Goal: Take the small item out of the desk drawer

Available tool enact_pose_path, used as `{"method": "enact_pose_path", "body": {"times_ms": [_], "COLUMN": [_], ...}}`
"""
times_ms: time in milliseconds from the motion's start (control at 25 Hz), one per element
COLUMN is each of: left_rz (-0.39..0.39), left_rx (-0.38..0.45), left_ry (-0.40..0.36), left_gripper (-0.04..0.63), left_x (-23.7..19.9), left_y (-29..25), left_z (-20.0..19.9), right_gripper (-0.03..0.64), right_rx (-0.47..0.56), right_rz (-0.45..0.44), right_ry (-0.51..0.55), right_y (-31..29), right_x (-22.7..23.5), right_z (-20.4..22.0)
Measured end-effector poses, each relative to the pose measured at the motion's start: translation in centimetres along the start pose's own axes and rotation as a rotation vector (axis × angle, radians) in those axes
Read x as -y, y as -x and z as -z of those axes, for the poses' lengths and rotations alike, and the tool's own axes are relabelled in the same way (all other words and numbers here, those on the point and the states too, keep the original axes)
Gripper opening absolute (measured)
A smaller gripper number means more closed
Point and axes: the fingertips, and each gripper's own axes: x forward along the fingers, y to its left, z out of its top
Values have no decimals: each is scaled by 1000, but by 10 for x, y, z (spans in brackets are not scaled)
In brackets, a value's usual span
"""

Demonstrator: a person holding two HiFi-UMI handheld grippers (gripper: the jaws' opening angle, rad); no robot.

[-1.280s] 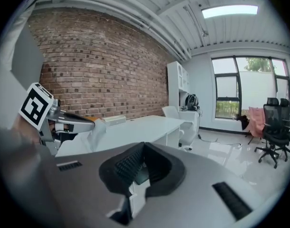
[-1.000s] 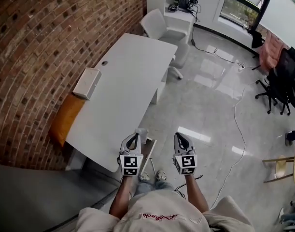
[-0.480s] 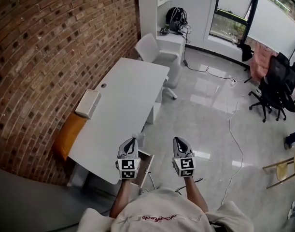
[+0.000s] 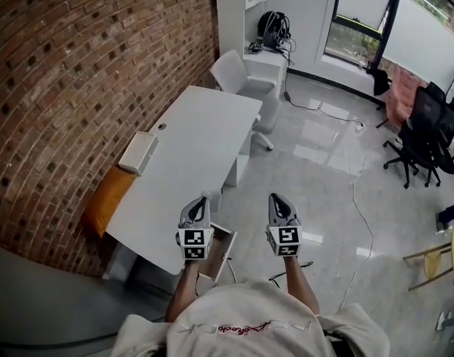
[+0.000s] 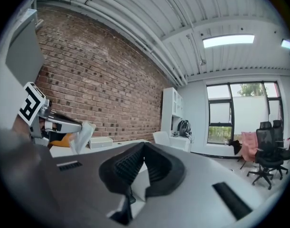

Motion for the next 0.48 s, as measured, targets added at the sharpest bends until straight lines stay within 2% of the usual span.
{"method": "enact_pose_path", "body": {"times_ms": [480], "left_rz": [-7], "left_rx": [-14], "left_ry": [1], "left_gripper": [8], "left_x": [0], "left_y": [1], "left_z": [4], "right_gripper": [12], "right_rx": [-11], "right_rz": [-23], "right_ry": [-7], "right_y": [-2], "right_x": [-5], "right_z": [3]}}
